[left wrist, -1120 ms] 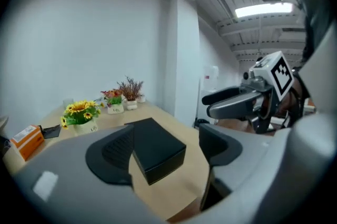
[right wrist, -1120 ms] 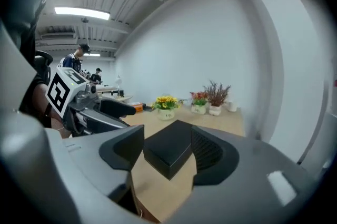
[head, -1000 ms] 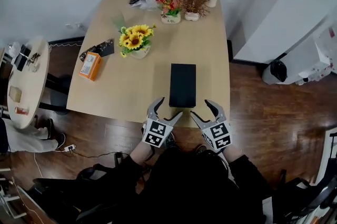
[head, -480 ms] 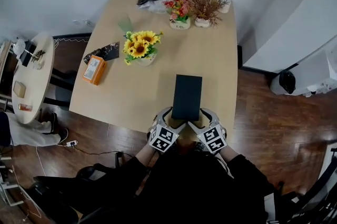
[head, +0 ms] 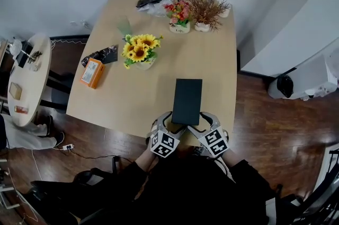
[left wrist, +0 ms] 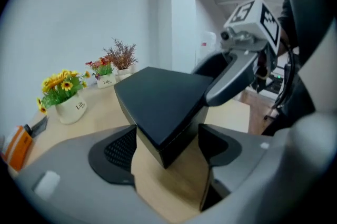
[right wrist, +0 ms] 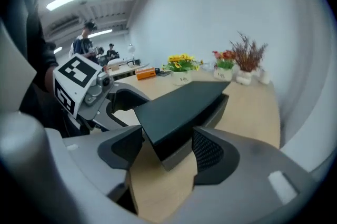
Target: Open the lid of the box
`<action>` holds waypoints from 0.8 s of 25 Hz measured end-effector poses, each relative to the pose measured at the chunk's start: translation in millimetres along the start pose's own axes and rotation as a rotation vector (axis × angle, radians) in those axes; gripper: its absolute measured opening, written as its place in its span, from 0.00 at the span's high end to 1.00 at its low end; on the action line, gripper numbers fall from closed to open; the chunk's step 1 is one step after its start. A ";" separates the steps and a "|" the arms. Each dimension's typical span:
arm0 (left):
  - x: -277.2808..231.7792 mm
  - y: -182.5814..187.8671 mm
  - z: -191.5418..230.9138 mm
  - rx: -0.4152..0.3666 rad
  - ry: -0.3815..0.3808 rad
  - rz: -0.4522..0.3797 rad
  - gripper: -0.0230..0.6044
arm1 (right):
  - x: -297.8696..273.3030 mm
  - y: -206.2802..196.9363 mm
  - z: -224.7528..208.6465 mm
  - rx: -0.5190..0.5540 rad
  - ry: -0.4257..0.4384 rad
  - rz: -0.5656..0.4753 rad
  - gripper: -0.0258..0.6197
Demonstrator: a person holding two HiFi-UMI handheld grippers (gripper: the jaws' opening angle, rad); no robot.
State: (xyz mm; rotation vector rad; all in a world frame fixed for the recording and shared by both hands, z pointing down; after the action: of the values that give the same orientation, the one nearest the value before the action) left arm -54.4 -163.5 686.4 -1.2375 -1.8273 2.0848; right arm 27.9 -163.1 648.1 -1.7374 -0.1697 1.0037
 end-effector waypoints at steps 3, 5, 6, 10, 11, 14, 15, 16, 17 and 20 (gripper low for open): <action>17.4 16.7 8.0 -0.157 0.106 0.008 0.42 | 5.8 38.6 18.6 0.137 0.017 -0.046 0.54; 33.8 37.3 9.6 -0.220 0.148 -0.045 0.42 | 4.4 64.4 33.4 0.126 0.060 -0.085 0.58; 39.1 45.6 9.4 -0.239 0.155 -0.067 0.44 | 1.8 75.1 39.3 0.109 0.078 -0.100 0.61; 43.4 52.6 16.0 -0.129 0.145 -0.110 0.79 | -7.5 104.8 54.7 0.100 0.147 -0.157 0.64; 45.4 49.5 22.7 -0.012 0.153 -0.135 0.85 | -5.1 111.7 55.8 0.102 0.157 -0.196 0.64; 58.4 33.6 50.0 0.536 0.178 -0.275 0.92 | 12.1 117.7 33.7 0.002 0.069 -0.312 0.65; 63.0 25.9 59.0 0.741 0.176 -0.331 0.94 | 15.9 107.6 18.8 -0.064 -0.002 -0.310 0.67; 66.3 15.8 67.0 0.928 0.168 -0.378 0.95 | 16.8 90.3 3.6 -0.125 -0.077 -0.276 0.71; 67.8 4.6 73.4 1.078 0.156 -0.413 0.96 | 15.0 68.4 -8.8 -0.171 -0.140 -0.218 0.71; 63.7 -16.7 82.0 1.255 0.095 -0.447 0.92 | 2.2 7.7 -24.2 -0.224 -0.210 -0.028 0.67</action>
State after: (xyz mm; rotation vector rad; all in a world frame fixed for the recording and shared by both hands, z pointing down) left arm -154.6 -187.2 665.0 -0.4815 -0.3834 2.1272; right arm 43.4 -182.6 642.2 -1.8210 -0.4548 1.1824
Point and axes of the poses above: the fingertips, and each gripper's own axes: x backward along the fingers, z to its left, y out of its top, the point moved 3 cm from there along x, backward along the fingers, and after that the axes turned 9 degrees about -z, right-handed, at the moved point
